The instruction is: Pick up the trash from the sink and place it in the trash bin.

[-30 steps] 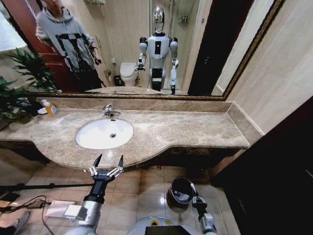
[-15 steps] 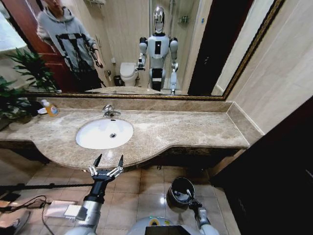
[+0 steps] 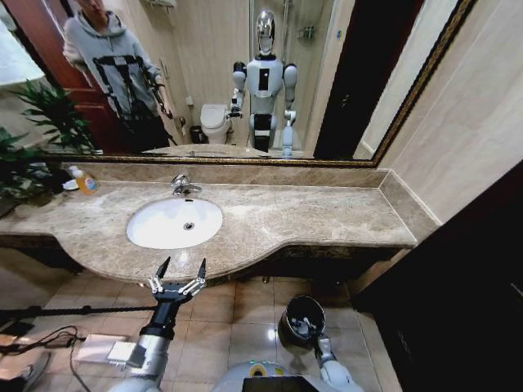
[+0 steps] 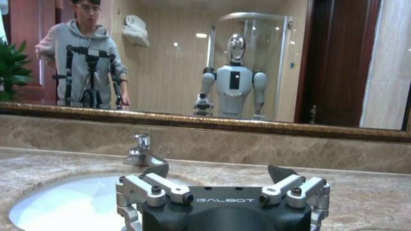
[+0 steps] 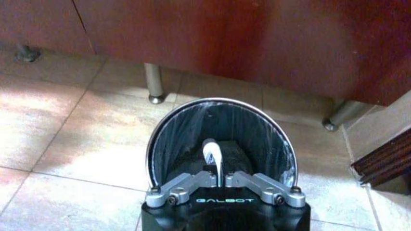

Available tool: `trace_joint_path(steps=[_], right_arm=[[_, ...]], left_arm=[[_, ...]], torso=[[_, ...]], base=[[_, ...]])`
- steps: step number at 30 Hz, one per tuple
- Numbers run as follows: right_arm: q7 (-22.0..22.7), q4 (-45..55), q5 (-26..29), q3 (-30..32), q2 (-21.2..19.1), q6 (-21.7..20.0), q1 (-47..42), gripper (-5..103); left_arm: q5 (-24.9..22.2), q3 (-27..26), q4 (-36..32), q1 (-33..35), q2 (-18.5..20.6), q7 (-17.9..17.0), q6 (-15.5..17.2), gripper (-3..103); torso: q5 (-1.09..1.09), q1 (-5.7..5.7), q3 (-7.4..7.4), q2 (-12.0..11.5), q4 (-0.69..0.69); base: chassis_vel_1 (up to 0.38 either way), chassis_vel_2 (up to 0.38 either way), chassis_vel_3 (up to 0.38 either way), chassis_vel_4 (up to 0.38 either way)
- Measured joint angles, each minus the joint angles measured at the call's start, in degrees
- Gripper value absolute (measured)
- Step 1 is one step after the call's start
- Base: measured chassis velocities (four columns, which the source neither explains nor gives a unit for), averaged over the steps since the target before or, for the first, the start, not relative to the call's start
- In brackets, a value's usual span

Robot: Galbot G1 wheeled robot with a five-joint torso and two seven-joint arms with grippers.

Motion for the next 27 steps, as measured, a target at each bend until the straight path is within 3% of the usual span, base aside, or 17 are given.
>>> trace_joint_path(steps=[14, 15, 17, 18, 19, 20, 23, 24, 25, 26, 27], right_arm=[[0.91, -6.79, -1.79, 0.39, 1.02, 0.96, 4.76, 2], [0.87, -6.78, -1.86, 0.39, 1.02, 0.91, 4.85, 12], [0.81, -6.75, -1.92, 0.37, 1.02, 0.85, 4.85, 12], [0.78, -6.72, -1.96, 0.37, 1.02, 0.81, 4.86, 23], [0.78, -6.67, -2.04, 0.36, 1.02, 0.81, 4.86, 23], [0.78, -6.53, -2.25, 0.35, 1.02, 0.81, 4.82, 34], [0.84, -5.94, -2.57, 0.32, 1.06, 0.84, 4.49, 34], [0.85, -5.67, -2.66, 0.3, 1.08, 0.85, 4.31, 45], [0.85, -4.87, -2.91, 0.27, 1.09, 0.85, 3.83, 45], [0.85, -4.42, -3.0, 0.25, 1.08, 0.84, 3.56, 56], [0.84, -4.03, -3.05, 0.22, 1.05, 0.85, 3.32, 56]], left_arm=[[0.0, 0.0, 0.0, 0.0, 0.0, 0.0, 0.0, 100], [0.0, 0.0, 0.0, 0.0, 0.0, 0.0, 0.0, 100], [0.0, 0.0, 0.0, 0.0, 0.0, 0.0, 0.0, 100], [0.0, 0.0, 0.0, 0.0, 0.0, 0.0, 0.0, 100], [0.0, 0.0, 0.0, 0.0, 0.0, 0.0, 0.0, 100], [0.0, 0.0, 0.0, 0.0, 0.0, 0.0, 0.0, 100], [0.0, 0.0, 0.0, 0.0, 0.0, 0.0, 0.0, 100], [0.0, 0.0, 0.0, 0.0, 0.0, 0.0, 0.0, 100], [0.0, 0.0, 0.0, 0.0, 0.0, 0.0, 0.0, 100], [0.0, 0.0, 0.0, 0.0, 0.0, 0.0, 0.0, 100], [0.0, 0.0, 0.0, 0.0, 0.0, 0.0, 0.0, 100]], torso=[[0.0, 0.0, 0.0, 0.0, 0.0], [0.0, 0.0, 0.0, 0.0, 0.0], [0.0, 0.0, 0.0, 0.0, 0.0], [0.0, 0.0, 0.0, 0.0, 0.0], [0.0, 0.0, 0.0, 0.0, 0.0], [0.0, 0.0, 0.0, 0.0, 0.0], [0.0, 0.0, 0.0, 0.0, 0.0], [0.0, 0.0, 0.0, 0.0, 0.0], [0.0, 0.0, 0.0, 0.0, 0.0], [0.0, 0.0, 0.0, 0.0, 0.0], [0.0, 0.0, 0.0, 0.0, 0.0]], base=[[0.0, 0.0, 0.0, 0.0], [0.0, 0.0, 0.0, 0.0], [0.0, 0.0, 0.0, 0.0], [0.0, 0.0, 0.0, 0.0], [0.0, 0.0, 0.0, 0.0], [0.0, 0.0, 0.0, 0.0], [0.0, 0.0, 0.0, 0.0], [0.0, 0.0, 0.0, 0.0], [0.0, 0.0, 0.0, 0.0], [0.0, 0.0, 0.0, 0.0], [0.0, 0.0, 0.0, 0.0]])
